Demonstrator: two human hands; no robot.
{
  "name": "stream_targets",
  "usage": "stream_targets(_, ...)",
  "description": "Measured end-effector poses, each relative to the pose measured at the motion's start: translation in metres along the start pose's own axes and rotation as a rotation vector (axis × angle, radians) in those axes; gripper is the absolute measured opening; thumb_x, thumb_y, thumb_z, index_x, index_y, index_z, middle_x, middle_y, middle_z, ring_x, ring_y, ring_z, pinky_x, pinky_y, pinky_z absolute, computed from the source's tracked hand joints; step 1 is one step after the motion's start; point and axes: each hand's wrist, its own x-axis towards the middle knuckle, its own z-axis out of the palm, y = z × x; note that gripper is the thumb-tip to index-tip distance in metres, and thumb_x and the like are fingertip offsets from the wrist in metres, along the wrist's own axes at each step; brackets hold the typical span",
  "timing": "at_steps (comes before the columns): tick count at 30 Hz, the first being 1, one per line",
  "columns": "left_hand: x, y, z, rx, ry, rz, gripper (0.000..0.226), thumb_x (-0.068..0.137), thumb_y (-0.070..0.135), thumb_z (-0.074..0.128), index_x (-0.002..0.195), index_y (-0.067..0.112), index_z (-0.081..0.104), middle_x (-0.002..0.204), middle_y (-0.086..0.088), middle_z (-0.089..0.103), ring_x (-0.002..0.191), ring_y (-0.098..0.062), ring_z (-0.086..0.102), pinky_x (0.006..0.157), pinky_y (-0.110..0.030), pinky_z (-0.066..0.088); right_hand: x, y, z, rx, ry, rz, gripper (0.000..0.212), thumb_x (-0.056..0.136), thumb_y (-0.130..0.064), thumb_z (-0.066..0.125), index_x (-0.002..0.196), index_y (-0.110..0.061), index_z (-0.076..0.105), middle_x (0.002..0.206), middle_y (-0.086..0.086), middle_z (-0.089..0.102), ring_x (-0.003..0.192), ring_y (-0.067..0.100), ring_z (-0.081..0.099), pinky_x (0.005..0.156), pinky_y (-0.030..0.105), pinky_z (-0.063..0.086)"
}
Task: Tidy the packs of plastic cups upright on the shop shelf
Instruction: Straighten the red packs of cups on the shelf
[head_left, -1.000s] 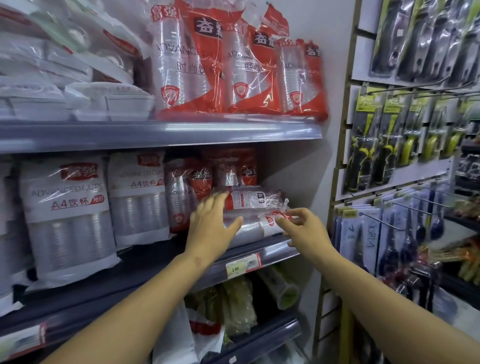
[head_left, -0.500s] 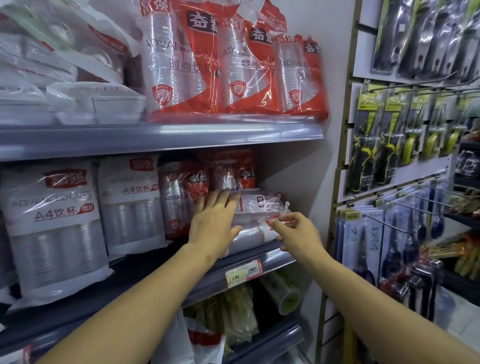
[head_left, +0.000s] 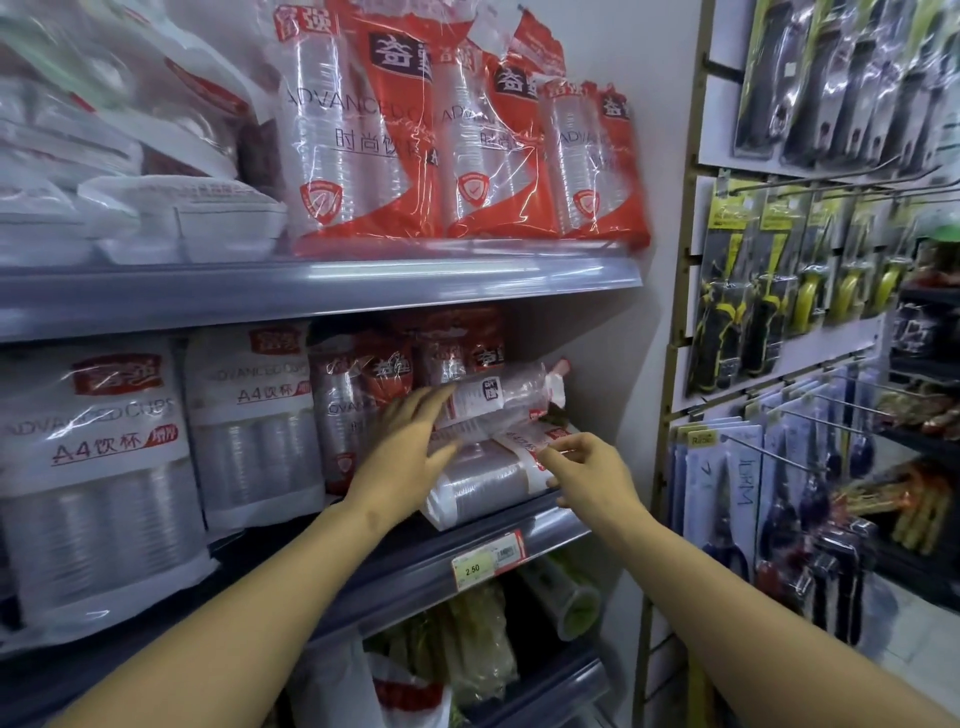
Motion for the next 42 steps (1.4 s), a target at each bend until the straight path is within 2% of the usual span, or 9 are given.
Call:
stream_targets(7,-0.007,-0.014,-0.038,-0.462,-0.039,-0.122,0.057,0.084,0.027,0.076,0.128,0.05,0.049,0.125,0.025,0.054,0.111,0.006,0.054,0.086,0.0,0.035,0.012,-0.02,0.017,0.349,-0.196,0.022,0.067,0.085,-0.02,0.079,0.143,-0.014,0.046,0.13,0.005,0.063,0.113,0.019,0.063,0.098,0.047,0.053)
stream_targets(11,-0.013,-0.017,-0.051,-0.708,-0.106,-0.257,0.059,0.075,0.041,0.078,0.129,0.045,0.054,0.128,0.015,0.059,0.111,-0.005,0.062,0.093,-0.027,0.051,0.018,-0.03,0.025,0.475,-0.423,0.035,0.06,0.08,-0.032,0.078,0.136,-0.022,0.057,0.126,-0.002,0.071,0.115,0.017,0.066,0.1,0.043,0.048)
stream_targets(14,-0.015,-0.018,-0.053,-0.824,-0.045,-0.271,0.05,0.082,0.024,0.074,0.128,0.033,0.056,0.114,0.015,0.068,0.099,-0.001,0.067,0.077,-0.017,0.054,0.02,-0.033,0.038,0.486,-0.455,0.017,0.059,0.074,-0.039,0.079,0.129,-0.023,0.063,0.12,-0.004,0.075,0.111,0.017,0.068,0.099,0.044,0.048)
stream_targets(17,-0.019,-0.022,-0.053,-0.786,-0.023,-0.298,0.048,0.09,0.015,0.068,0.132,0.03,0.052,0.115,0.014,0.068,0.103,-0.005,0.066,0.077,-0.015,0.052,0.019,-0.034,0.05,0.406,-0.376,-0.036,0.067,0.069,-0.047,0.08,0.128,-0.023,0.061,0.121,-0.002,0.074,0.11,0.021,0.069,0.088,0.04,0.053)
stream_targets(20,-0.026,-0.03,-0.052,-0.63,-0.068,-0.336,0.062,0.084,0.039,0.074,0.138,0.04,0.043,0.124,0.018,0.059,0.109,-0.001,0.059,0.09,-0.025,0.048,0.016,-0.033,0.06,0.345,-0.333,-0.109,0.064,0.068,-0.053,0.08,0.124,-0.025,0.064,0.116,-0.004,0.075,0.102,0.015,0.072,0.075,0.029,0.053)
stream_targets(27,-0.031,-0.041,-0.047,-0.683,0.031,-0.451,0.083,0.065,0.064,0.075,0.138,0.043,0.041,0.125,0.018,0.059,0.102,0.002,0.061,0.079,-0.025,0.054,0.022,-0.049,0.082,0.298,-0.297,-0.154,0.048,0.071,-0.053,0.084,0.109,-0.029,0.066,0.107,-0.005,0.076,0.095,0.014,0.074,0.079,0.035,0.06)
stream_targets(30,-0.028,-0.047,-0.046,-0.682,0.1,-0.485,0.083,0.057,0.076,0.073,0.129,0.049,0.042,0.115,0.027,0.058,0.097,0.007,0.061,0.081,-0.026,0.052,0.027,-0.052,0.093,0.341,-0.301,-0.137,0.05,0.073,-0.046,0.085,0.113,-0.023,0.066,0.105,0.0,0.077,0.097,0.021,0.074,0.09,0.045,0.058)
stream_targets(37,-0.018,-0.064,-0.043,-0.627,0.184,-0.497,0.074,0.06,0.07,0.069,0.125,0.046,0.044,0.116,0.018,0.064,0.103,-0.005,0.063,0.092,-0.041,0.054,0.04,-0.054,0.105,0.398,-0.385,-0.117,0.034,0.087,-0.014,0.077,0.117,-0.02,0.065,0.102,0.0,0.076,0.08,0.009,0.075,0.065,0.021,0.057)
stream_targets(42,-0.015,-0.067,-0.041,-0.578,0.215,-0.484,0.069,0.063,0.071,0.065,0.124,0.053,0.041,0.104,0.033,0.058,0.096,0.006,0.06,0.09,-0.039,0.054,0.044,-0.054,0.112,0.4,-0.383,-0.119,0.031,0.09,-0.012,0.073,0.119,-0.017,0.065,0.099,-0.001,0.075,0.065,0.0,0.071,0.057,0.016,0.053)
